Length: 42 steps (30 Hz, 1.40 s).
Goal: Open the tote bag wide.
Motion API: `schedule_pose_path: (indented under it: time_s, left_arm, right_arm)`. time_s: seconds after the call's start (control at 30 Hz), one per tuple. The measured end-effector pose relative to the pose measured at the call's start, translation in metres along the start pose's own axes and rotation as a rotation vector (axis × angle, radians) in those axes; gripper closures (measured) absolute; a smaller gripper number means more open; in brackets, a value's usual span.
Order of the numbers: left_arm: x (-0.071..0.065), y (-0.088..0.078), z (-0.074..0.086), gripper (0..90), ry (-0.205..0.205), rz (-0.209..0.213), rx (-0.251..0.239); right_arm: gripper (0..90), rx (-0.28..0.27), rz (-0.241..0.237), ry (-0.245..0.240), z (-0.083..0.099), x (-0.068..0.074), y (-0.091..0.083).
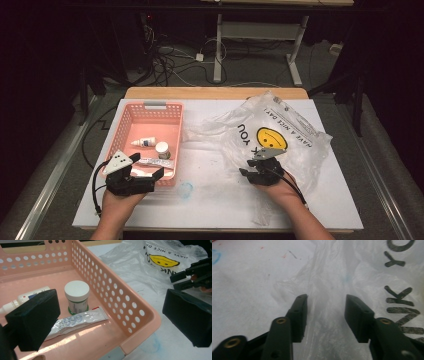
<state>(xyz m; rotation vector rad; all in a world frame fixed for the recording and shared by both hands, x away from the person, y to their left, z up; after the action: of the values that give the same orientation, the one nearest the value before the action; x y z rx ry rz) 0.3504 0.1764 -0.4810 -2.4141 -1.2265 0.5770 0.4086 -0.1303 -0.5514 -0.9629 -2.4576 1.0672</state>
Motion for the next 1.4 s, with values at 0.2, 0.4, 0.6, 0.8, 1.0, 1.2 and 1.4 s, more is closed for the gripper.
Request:
schedule_pose_path:
  time_s: [0.2,0.4,0.6,0.8,1.0,1.2,1.4]
  left_arm:
    - [0.000,0.004,0.002,0.9,-0.009,0.007,0.009]
    - [-0.002,0.005,0.002,0.9,-0.011,0.012,0.015]
    - [-0.001,0.004,0.002,0.9,-0.010,0.013,0.015]
    - [-0.002,0.003,0.001,0.9,-0.002,0.009,0.014]
    - [-0.005,0.006,0.003,0.9,-0.006,0.014,0.020]
    - [-0.009,0.007,0.003,0.9,0.005,0.020,0.029]
    - [-0.009,0.007,0.004,0.9,0.002,0.018,0.032]
  right_arm:
    - [76.4,0.015,0.009,0.013,0.006,-0.007,0.001]
    - [80.0,0.010,0.005,0.018,0.007,-0.009,0.001]
    - [71.5,0.006,-0.006,0.008,0.004,-0.006,0.001]
    - [49.8,-0.036,-0.055,-0.020,-0.013,0.006,0.005]
    - [68.0,0.002,0.006,-0.063,-0.012,0.003,0.010]
    - [88.9,-0.043,-0.032,-0.025,-0.017,-0.003,-0.002]
    - [90.0,-0.109,-0.009,0.013,-0.023,-0.015,-0.016]
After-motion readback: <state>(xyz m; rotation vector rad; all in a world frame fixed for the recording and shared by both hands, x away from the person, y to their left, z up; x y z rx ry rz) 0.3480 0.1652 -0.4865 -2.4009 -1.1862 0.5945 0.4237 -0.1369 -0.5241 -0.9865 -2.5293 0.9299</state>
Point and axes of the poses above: each handheld gripper's, and its own axes: y roughly forward along the jaws, z roughly out of its underside, x roughly to its left, the point moved 10 cm from there along y, roughly forward along the jaws, and after that the axes turned 1 degree about x, right-handed, at the moved point
